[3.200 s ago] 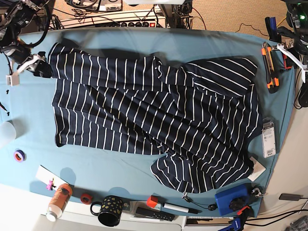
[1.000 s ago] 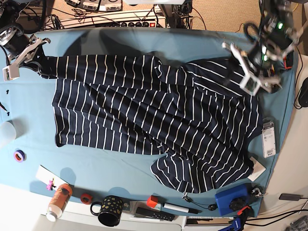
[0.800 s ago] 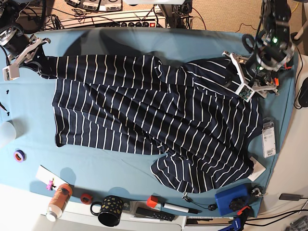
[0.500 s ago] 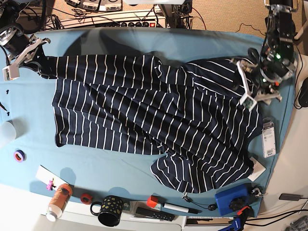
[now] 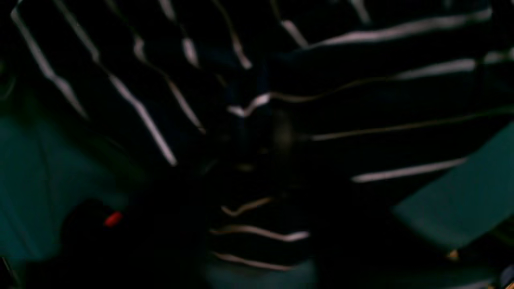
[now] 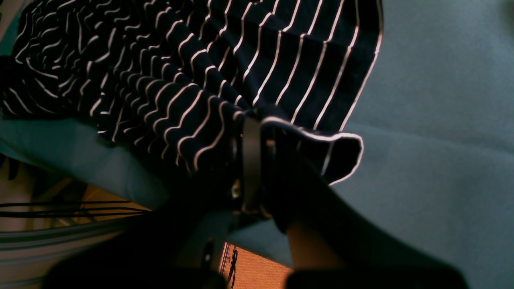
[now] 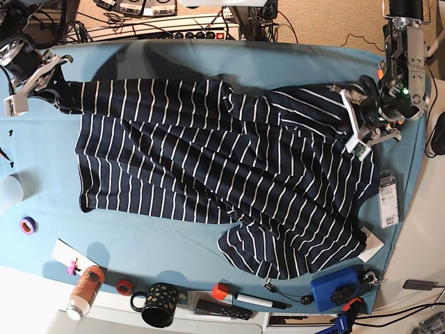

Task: Layout the t-shirt on the table in an organized manner, then fold the t-shirt properly
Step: 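Grasp the shirt's shoulder with the left gripper and pull it outward, then drag the shoulder with the left gripper across toward the shirt's hem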

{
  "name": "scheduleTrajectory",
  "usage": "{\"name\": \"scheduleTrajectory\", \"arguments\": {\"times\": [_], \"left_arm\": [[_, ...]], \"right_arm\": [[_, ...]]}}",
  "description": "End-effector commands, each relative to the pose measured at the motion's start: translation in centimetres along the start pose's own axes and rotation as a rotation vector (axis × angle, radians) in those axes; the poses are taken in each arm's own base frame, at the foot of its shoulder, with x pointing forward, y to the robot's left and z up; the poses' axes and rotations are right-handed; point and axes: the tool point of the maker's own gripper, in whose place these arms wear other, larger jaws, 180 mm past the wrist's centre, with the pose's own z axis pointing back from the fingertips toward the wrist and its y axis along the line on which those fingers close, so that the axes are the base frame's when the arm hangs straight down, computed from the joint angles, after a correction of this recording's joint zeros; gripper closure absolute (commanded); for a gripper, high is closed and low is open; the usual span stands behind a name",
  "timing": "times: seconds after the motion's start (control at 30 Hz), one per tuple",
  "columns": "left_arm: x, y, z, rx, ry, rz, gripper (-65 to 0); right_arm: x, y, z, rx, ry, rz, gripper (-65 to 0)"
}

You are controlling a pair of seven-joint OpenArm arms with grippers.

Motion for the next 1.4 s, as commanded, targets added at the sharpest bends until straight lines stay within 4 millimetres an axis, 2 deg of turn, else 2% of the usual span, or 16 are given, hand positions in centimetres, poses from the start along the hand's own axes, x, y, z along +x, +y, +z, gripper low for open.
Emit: {"name": "scheduleTrajectory", "arguments": {"times": [0.0, 0.13, 0.23, 0.4, 0.6, 0.7, 0.87, 0.97, 1.1, 1.23, 1.37], "left_arm": [[1.0, 0.7, 0.7, 0.023, -0.021, 0.005, 0.0], [1.0, 0.2, 1.9, 0.04, 0.034, 0.099, 0.0], [0.8, -0.5, 2.9, 0.049, 0.049, 0.062, 0.0], [-1.4, -1.7, 5.2, 0.062, 0.067, 0.061, 0.0], [-3.3, -1.5, 9.7, 0.127, 0.048, 0.107, 0.0], [-4.6, -1.8, 11.1, 0.117, 0.06, 0.148, 0.0], [-7.0, -1.9, 12.2, 0.136, 0.087, 0.236, 0.0], [-6.6, -0.7, 13.0, 0.191, 0.022, 0.268, 0.0], [-6.2, 0.3, 13.7, 0.218, -0.011, 0.228, 0.0], [-7.4, -0.6, 13.7, 0.186, 0.039, 0.247, 0.0], [-8.2, -0.9, 13.9, 0.181, 0.066, 0.259, 0.0]], "right_arm": [[1.2, 0.2, 0.4, 0.005, -0.036, 0.028, 0.0], [1.0, -0.2, 0.4, -0.014, -0.021, 0.032, 0.0], [0.9, -0.3, 0.4, -0.017, -0.019, 0.033, 0.0], [0.9, -0.2, 0.4, -0.017, -0.019, 0.033, 0.0], [0.9, -0.3, 0.4, -0.017, -0.019, 0.033, 0.0], [0.8, -0.4, 0.4, -0.023, -0.014, 0.033, 0.0], [0.1, -1.3, 0.4, -0.072, 0.027, 0.044, 0.0], [0.0, -2.0, 0.5, -0.114, 0.039, 0.054, 0.0], [0.5, -3.4, 0.7, -0.189, 0.015, 0.08, 0.0], [-0.3, -5.1, 1.1, -0.286, 0.065, 0.11, 0.0], [0.5, -6.4, 1.5, -0.364, 0.031, 0.151, 0.0]]}}
